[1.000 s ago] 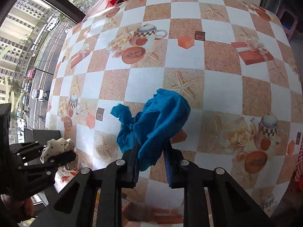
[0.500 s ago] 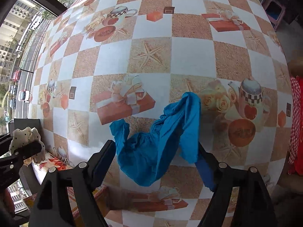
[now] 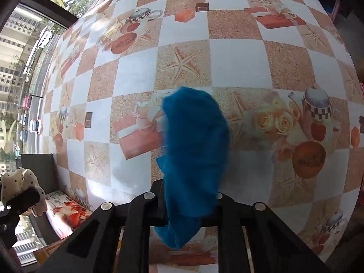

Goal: Organize soft objects
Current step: 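Lift the polka-dot scrunchie with the left tool while the right tool lifts the blue cloth, then carry the polka-dot scrunchie and blue cloth over the white box with both tools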

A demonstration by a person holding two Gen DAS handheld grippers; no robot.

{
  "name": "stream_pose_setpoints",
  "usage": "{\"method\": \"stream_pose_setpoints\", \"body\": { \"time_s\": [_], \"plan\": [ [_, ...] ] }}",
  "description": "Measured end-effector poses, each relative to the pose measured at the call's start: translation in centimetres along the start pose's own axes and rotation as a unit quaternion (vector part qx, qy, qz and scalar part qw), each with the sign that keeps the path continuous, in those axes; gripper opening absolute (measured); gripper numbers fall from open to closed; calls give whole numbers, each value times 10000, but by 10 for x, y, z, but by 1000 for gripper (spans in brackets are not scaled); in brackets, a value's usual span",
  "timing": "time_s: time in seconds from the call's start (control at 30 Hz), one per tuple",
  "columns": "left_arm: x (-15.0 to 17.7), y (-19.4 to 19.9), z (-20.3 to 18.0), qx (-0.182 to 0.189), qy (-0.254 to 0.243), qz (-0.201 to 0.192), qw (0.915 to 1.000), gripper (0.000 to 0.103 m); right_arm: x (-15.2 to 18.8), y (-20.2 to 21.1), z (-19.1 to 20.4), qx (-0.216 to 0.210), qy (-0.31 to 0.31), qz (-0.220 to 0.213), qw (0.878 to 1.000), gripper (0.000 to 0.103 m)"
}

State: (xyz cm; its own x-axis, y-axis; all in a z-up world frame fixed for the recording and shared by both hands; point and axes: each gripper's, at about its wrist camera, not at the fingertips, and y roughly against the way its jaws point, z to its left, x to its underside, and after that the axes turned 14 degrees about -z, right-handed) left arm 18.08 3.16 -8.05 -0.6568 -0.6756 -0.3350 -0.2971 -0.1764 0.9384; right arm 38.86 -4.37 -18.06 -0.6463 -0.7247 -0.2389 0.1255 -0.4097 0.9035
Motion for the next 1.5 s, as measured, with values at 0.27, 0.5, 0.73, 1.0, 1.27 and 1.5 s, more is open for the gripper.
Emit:
{"method": "stream_pose_setpoints", "body": {
  "time_s": [0.27, 0.5, 0.73, 1.0, 1.27, 1.5],
  "plan": [
    [-11, 38, -61, 415, -748, -455, 9953, 28, 12, 67, -19, -120, -359, -422, 9984, 17],
    [9, 59, -117, 910, -1466, -508, 9837, 28, 38, 112, -27, -5, -672, -632, 9957, 17],
    [36, 79, -140, 1287, -1918, -464, 9719, 28, 64, 144, -27, 89, -865, -733, 9935, 17],
    [83, 97, -152, 1659, -2680, -354, 9484, 28, 108, 162, -8, 251, -837, -513, 9949, 17],
    [121, 114, -138, 1822, -2958, -366, 9370, 28, 148, 174, 29, 336, -684, -372, 9964, 17],
    [136, 124, -92, 1681, -2677, -489, 9475, 28, 180, 180, 68, 286, -518, -254, 9979, 17]
  ]
}}
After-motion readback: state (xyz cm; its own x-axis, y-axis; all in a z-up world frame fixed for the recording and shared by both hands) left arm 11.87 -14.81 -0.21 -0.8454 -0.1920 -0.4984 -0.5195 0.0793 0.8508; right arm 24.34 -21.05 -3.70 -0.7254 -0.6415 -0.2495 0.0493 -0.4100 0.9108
